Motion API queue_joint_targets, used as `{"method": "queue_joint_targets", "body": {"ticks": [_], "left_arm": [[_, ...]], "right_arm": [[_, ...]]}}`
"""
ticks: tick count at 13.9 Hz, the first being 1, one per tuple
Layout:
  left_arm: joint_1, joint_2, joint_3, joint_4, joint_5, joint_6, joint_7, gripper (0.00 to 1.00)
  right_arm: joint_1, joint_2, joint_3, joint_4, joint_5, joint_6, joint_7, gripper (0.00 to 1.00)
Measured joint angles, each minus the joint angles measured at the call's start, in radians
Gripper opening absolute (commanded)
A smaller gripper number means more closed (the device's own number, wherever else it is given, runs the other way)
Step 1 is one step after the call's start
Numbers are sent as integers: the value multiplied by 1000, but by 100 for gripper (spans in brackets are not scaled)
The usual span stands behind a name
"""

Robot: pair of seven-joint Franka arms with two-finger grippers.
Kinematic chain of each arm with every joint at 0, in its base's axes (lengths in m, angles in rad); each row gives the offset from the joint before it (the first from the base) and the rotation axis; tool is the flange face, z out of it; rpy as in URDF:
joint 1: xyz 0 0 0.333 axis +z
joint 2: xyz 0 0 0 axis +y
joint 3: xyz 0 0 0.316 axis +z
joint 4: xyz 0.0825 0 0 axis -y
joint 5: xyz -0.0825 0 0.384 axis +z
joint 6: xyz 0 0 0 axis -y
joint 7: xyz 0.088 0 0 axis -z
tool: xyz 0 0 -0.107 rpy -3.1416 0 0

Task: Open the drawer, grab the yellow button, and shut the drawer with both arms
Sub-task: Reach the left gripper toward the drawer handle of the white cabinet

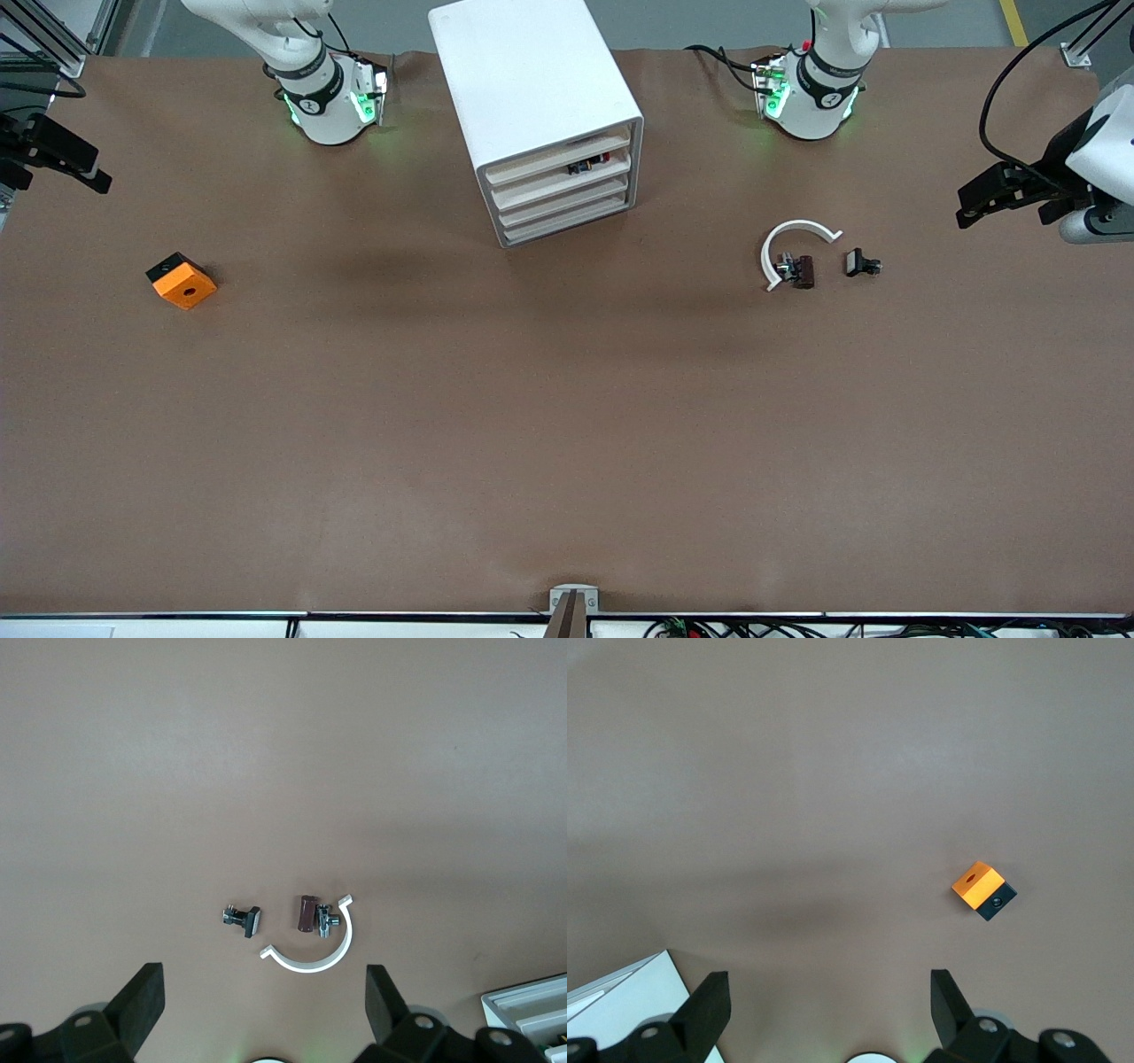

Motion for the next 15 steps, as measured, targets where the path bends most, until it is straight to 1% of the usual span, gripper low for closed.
{"method": "queue_joint_targets", "body": {"ticks": [4,9,11,12,15], "left_arm": [[3,0,2,0,0,-3,0,100],[1,10,5,3,9,-6,0,100],[-10,49,-1,2,11,-6,-12,100],[-26,82,-3,2,11,-6,-49,100],[-89,186,-15,5,11,-4,-243,100]], "right_arm": [[0,0,1,-1,0,39,0,100],[0,0,1,-2,-3,43,0,100],[2,0,6,-2,-36,43,0,100],[6,-1,8,-2,-49,43,-1,100],[12,-1,12,-3,-57,43,-1,100]]}}
